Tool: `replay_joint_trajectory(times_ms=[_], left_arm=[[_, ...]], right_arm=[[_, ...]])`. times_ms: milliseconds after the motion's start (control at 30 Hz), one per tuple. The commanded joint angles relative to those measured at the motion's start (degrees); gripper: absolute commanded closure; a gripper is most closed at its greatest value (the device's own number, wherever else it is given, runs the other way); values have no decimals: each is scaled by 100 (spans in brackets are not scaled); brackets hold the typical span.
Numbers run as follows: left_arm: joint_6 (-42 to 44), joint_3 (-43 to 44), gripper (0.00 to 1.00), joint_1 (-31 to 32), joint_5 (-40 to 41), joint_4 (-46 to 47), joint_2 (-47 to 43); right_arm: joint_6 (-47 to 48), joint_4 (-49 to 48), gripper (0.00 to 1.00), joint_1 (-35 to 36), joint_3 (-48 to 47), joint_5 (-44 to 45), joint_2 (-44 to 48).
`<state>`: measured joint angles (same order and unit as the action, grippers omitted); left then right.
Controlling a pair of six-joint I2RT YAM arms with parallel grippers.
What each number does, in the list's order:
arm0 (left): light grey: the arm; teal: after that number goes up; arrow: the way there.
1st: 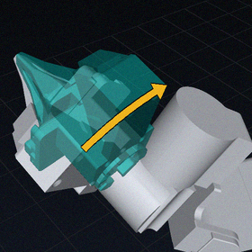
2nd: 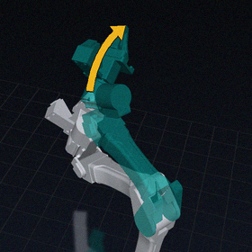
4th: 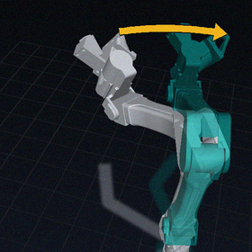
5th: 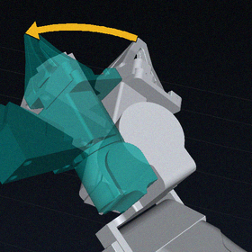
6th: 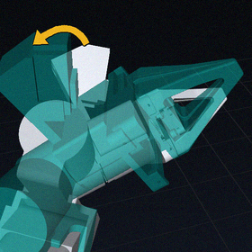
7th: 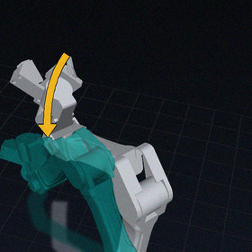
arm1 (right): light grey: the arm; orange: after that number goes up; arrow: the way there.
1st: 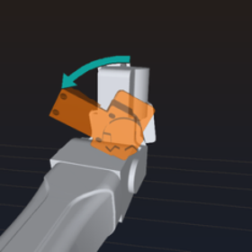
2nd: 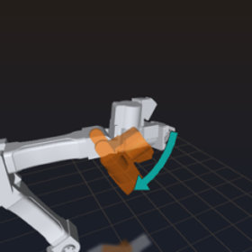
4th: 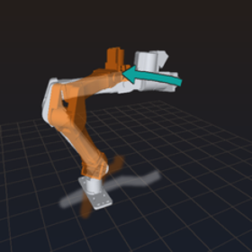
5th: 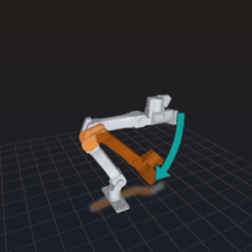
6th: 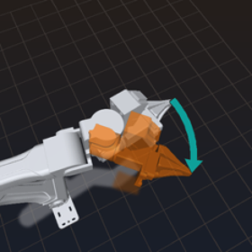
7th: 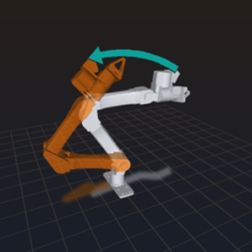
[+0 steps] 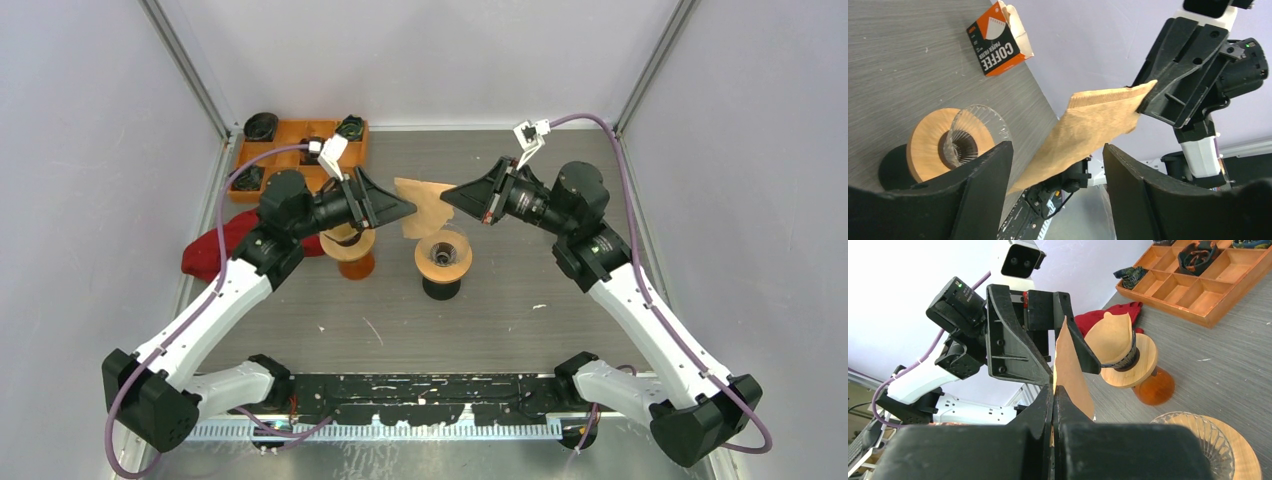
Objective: Place the coffee filter in the dripper
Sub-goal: Place the coffee filter in the coffee dripper.
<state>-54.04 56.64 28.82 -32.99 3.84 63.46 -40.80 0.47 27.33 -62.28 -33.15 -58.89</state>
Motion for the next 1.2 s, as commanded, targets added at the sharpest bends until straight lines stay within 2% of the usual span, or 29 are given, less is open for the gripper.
replay_joint_trajectory(times_ms=[0,233,733,867,1033,1167], left_arm=[[-237,-42,35,20,-311,717,-204],[-318,-167,50,19,-306,799,-383],[-437,-314,66,19,-200,666,-671],[-484,-329,76,19,-73,504,-720],[-648,-407,89,18,166,445,-819],[-795,-491,96,19,404,408,-906]], right_arm=[[-69,-389,99,35,5,-16,15],[-50,-390,99,35,84,26,-72],[23,-356,98,35,124,87,-209],[45,-368,97,34,150,94,-228],[28,-424,92,35,216,132,-237],[28,-445,83,28,249,216,-210]])
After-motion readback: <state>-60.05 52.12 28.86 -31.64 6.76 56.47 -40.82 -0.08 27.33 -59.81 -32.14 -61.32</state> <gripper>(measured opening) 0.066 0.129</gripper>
